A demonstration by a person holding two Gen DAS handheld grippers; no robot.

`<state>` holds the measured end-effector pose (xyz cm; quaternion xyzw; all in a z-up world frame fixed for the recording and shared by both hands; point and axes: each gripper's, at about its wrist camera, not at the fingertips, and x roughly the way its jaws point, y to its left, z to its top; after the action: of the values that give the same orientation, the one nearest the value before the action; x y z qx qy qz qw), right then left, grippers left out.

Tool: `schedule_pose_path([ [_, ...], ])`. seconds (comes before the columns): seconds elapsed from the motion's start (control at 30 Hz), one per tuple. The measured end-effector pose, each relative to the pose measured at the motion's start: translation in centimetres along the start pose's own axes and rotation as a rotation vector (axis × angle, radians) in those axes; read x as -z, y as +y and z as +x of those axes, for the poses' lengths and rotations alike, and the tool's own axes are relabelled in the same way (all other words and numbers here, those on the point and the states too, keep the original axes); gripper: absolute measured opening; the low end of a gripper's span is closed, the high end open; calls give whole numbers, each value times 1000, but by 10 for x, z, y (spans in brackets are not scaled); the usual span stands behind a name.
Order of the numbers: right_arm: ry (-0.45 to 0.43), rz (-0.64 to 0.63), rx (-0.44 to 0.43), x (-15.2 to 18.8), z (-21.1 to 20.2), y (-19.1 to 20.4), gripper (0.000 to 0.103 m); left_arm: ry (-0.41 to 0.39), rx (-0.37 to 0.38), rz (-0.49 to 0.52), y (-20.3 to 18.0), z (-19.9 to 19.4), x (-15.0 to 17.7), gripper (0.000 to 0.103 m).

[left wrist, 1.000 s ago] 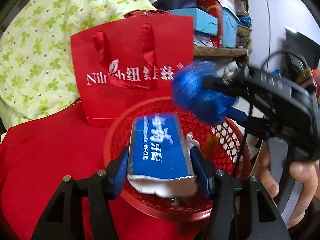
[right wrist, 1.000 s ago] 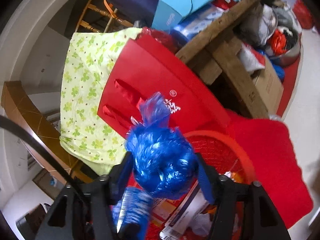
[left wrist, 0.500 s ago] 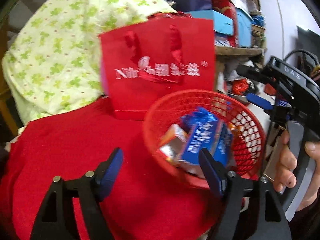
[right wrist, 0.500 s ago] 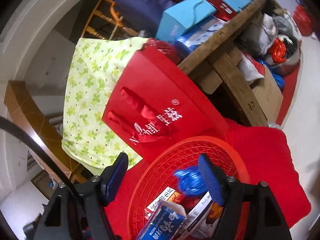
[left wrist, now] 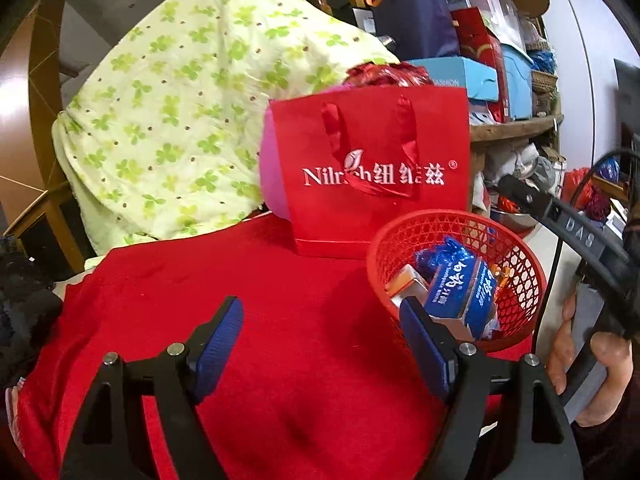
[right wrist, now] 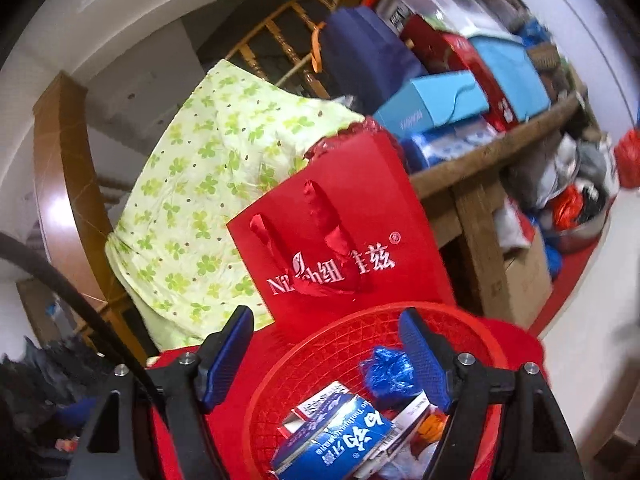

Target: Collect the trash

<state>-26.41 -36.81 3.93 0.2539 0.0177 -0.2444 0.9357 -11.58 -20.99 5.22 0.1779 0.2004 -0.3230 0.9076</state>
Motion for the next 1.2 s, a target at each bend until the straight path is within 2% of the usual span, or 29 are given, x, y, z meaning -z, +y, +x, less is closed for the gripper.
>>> schedule_pose_path([
  [0.13,-20,-60,35,6,-12,12,78,-16,-13,-15,12,-13,1,82],
  [0.2,-17,-82,43,9,-19,18,78,-28,-24,-20,18,-18,2,93],
  [0.27,-15,-95,42,11,-27,22,79,-56,-47,-31,24,-26,2,96],
  [0.5,-10,-184,39,11,-58,50,81,-82,-79,-52,41,-48,3,98],
  [0.7,3,-239,26,1,-85,76,88,-68,-124,-84,52,-65,6,100],
  [0.9,43,-284,-11,-8,-108,100,89,-53,-151,-110,60,-84,8,100],
  [1.2,24,-338,2,-24,-142,122,92,-70,-158,-108,61,-111,5,101],
])
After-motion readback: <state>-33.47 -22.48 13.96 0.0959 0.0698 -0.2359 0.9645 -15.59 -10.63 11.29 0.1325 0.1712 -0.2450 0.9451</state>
